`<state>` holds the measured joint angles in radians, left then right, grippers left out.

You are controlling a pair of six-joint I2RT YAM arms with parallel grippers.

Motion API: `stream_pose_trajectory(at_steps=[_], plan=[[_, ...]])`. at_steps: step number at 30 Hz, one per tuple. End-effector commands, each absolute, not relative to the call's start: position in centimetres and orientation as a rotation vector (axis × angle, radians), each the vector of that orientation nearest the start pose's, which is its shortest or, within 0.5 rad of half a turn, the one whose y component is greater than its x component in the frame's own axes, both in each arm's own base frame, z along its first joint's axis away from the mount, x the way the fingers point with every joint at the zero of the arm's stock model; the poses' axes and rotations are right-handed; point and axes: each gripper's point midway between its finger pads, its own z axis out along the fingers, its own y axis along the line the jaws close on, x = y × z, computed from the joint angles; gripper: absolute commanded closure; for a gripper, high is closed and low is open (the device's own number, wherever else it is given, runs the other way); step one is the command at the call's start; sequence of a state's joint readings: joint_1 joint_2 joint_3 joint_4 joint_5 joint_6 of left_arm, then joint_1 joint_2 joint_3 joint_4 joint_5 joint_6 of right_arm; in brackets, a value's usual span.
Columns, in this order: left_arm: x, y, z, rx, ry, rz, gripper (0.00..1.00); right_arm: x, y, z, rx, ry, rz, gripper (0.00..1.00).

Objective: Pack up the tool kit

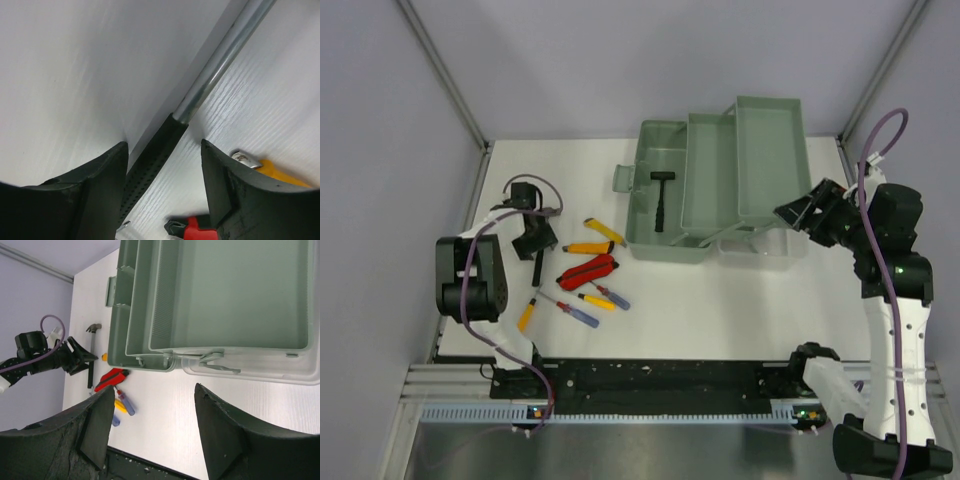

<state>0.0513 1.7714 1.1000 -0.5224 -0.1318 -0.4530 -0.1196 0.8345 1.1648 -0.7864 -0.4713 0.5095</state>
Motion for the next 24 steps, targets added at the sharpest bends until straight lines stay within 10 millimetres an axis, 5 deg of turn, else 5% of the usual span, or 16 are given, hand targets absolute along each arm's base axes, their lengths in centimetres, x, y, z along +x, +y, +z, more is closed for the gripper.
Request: stream_pose_trajectory(at_steps=[1, 6, 15, 20, 24], plan=[[33.2, 1.1, 0.0, -0.767, 2.683, 0.005, 0.39, 25.2, 8.1, 32.3, 0.292, 1.998, 0.801, 0.36], [33.6, 0.7, -0.5, -0.726, 2.706, -0.004, 0.57, 25.1, 8.3, 32.6, 0.287, 1.985, 0.821, 0.36], [35.3, 0.7, -0.4, -0.646, 2.751, 0.033, 0.68, 25.3, 8.5, 33.0, 0.266, 1.977, 0.832, 0.36], [36.3, 0.9, 0.0, -0.634, 2.75, 0.056, 0.97, 25.5, 8.4, 33.1, 0.264, 1.974, 0.826, 0.36], [37.3, 1.4, 1.1, -0.606, 2.725, 0.08, 1.0, 25.5, 8.4, 33.0, 0.262, 1.974, 0.823, 0.36]])
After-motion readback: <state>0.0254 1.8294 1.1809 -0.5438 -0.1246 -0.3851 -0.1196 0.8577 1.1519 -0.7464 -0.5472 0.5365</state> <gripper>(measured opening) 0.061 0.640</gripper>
